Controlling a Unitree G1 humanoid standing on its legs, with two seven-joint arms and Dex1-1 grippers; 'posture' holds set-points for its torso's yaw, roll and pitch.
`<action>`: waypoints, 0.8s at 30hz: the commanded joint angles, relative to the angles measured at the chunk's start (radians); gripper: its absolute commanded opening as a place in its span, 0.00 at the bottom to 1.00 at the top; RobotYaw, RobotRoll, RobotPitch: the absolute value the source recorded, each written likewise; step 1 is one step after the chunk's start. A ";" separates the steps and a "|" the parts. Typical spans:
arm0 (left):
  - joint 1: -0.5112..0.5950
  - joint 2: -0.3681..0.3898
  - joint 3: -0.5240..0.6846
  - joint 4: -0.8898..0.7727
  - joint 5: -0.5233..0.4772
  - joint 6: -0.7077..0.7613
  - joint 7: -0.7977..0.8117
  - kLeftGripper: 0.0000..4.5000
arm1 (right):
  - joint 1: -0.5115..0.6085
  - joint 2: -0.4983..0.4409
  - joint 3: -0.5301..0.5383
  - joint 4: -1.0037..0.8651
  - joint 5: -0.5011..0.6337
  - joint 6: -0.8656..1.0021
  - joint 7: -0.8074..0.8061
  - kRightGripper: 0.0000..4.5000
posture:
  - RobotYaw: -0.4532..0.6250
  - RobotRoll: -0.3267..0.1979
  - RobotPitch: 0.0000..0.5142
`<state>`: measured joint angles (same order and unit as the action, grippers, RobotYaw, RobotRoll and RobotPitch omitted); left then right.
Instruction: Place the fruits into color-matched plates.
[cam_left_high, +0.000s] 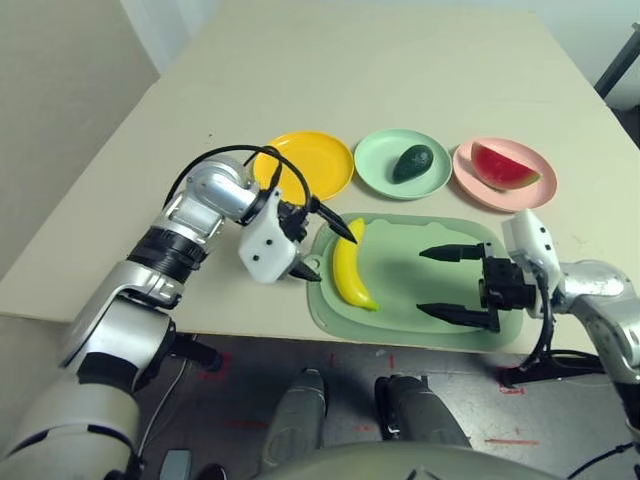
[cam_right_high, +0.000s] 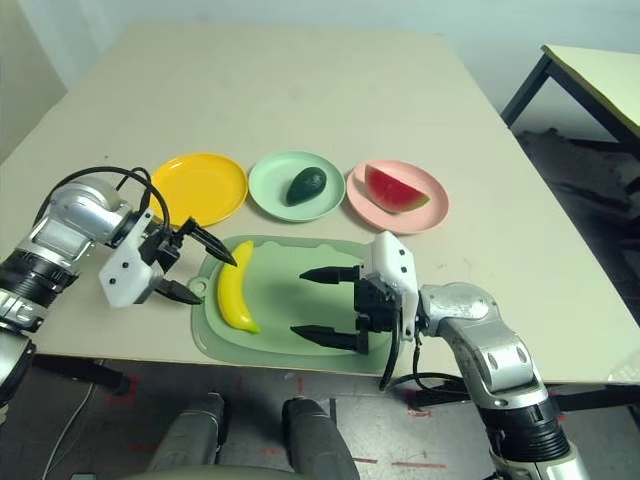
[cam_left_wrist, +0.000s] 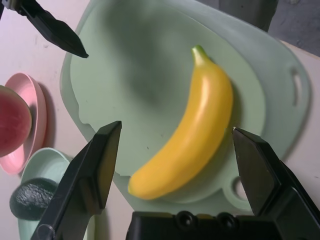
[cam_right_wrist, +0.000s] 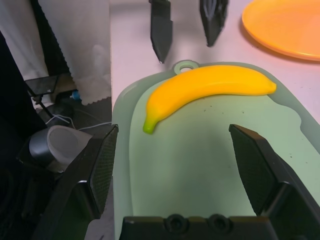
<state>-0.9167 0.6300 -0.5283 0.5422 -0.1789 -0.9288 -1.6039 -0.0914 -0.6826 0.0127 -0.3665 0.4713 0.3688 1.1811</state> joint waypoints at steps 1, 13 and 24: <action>-0.032 -0.018 -0.048 0.053 0.034 -0.019 -0.011 1.00 | 0.009 0.011 -0.002 -0.040 0.024 0.020 -0.048 0.99 | 0.33 0.62 0.27; -0.151 -0.072 -0.252 0.174 0.065 -0.028 -0.011 1.00 | 0.025 0.014 -0.001 -0.134 0.057 0.067 -0.164 0.99 | 0.28 0.62 0.27; -0.189 -0.120 -0.320 0.354 0.172 -0.018 -0.011 0.64 | 0.049 -0.001 -0.006 -0.182 0.073 0.082 -0.215 1.00 | 0.25 0.62 0.26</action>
<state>-1.1178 0.5103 -0.8106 0.8728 -0.0392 -0.9475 -1.6055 -0.0556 -0.6741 0.0136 -0.5330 0.5365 0.4438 0.9708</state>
